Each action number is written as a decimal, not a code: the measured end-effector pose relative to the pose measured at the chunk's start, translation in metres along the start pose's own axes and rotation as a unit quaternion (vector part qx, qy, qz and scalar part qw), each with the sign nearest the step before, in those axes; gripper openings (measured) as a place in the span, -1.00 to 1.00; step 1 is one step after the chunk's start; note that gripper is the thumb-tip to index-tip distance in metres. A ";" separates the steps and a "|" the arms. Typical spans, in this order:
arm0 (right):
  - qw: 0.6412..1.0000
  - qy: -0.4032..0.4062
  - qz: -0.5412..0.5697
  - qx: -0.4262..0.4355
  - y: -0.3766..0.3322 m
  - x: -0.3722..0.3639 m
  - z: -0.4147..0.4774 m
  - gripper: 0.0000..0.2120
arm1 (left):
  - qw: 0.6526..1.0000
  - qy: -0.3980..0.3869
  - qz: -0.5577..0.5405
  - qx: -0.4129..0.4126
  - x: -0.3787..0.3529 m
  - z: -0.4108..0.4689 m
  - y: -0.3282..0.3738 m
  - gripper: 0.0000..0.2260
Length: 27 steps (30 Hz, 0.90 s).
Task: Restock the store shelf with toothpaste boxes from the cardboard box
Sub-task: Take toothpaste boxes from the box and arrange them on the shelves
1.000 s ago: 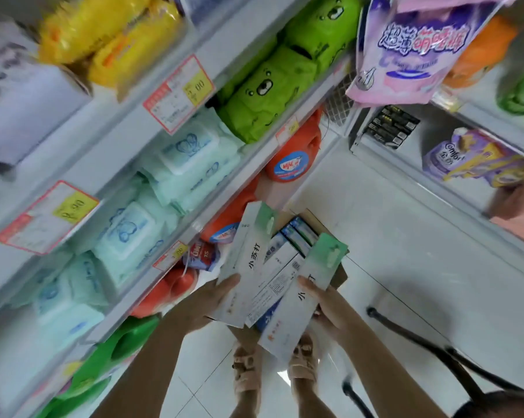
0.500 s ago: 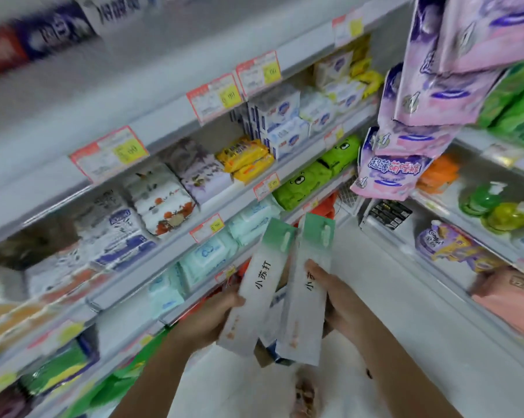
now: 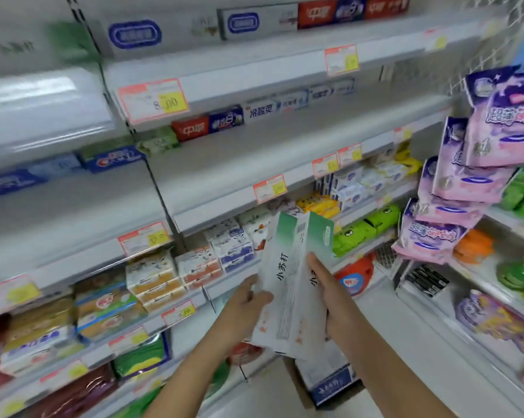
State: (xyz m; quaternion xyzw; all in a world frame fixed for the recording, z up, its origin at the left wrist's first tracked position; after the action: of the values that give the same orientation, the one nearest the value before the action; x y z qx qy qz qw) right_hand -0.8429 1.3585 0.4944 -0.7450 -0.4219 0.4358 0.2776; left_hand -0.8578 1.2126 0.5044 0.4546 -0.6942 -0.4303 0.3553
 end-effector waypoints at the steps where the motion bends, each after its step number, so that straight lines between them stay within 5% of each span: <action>1: 1.000 -0.016 -0.003 0.011 -0.002 -0.015 -0.006 -0.65 | 1.000 0.000 0.018 -0.009 0.006 -0.011 0.010 -0.80; 5: 0.997 -0.030 -0.055 0.054 -0.013 -0.068 -0.027 -0.59 | 0.998 0.011 0.050 -0.041 0.029 -0.048 0.036 -0.75; 14: 0.989 -0.130 -0.013 0.071 -0.009 -0.169 -0.072 -0.59 | 0.986 -0.047 0.135 -0.081 0.082 -0.116 0.067 -0.06; 19: 0.981 -0.172 -0.005 0.094 -0.007 -0.199 -0.094 -0.67 | 0.987 -0.004 0.139 -0.077 0.110 -0.135 0.069 -0.04; 23: 0.969 -0.209 -0.008 0.132 -0.015 -0.212 -0.118 -0.47 | 0.980 0.040 0.136 -0.137 0.118 -0.154 0.089 -0.05; 27: 0.934 -0.266 -0.070 0.228 -0.062 -0.222 -0.151 -0.50 | 0.962 0.053 0.147 -0.225 0.121 -0.191 0.138 -0.10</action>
State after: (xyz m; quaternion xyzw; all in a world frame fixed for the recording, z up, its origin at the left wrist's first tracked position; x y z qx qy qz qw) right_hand -0.7922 1.1886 0.7059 -0.4875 -0.4207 0.6818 0.3472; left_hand -0.7748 1.0768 0.7161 0.2784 -0.6187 -0.4935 0.5441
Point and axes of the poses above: each hand's wrist, its own z-axis towards the middle knuckle, its own x-axis out of the back of the hand, y = z × x, the point moved 8 cm from there along z, towards the middle knuckle, and after that the axes turned 6 degrees about -z, right-handed, at the moved point
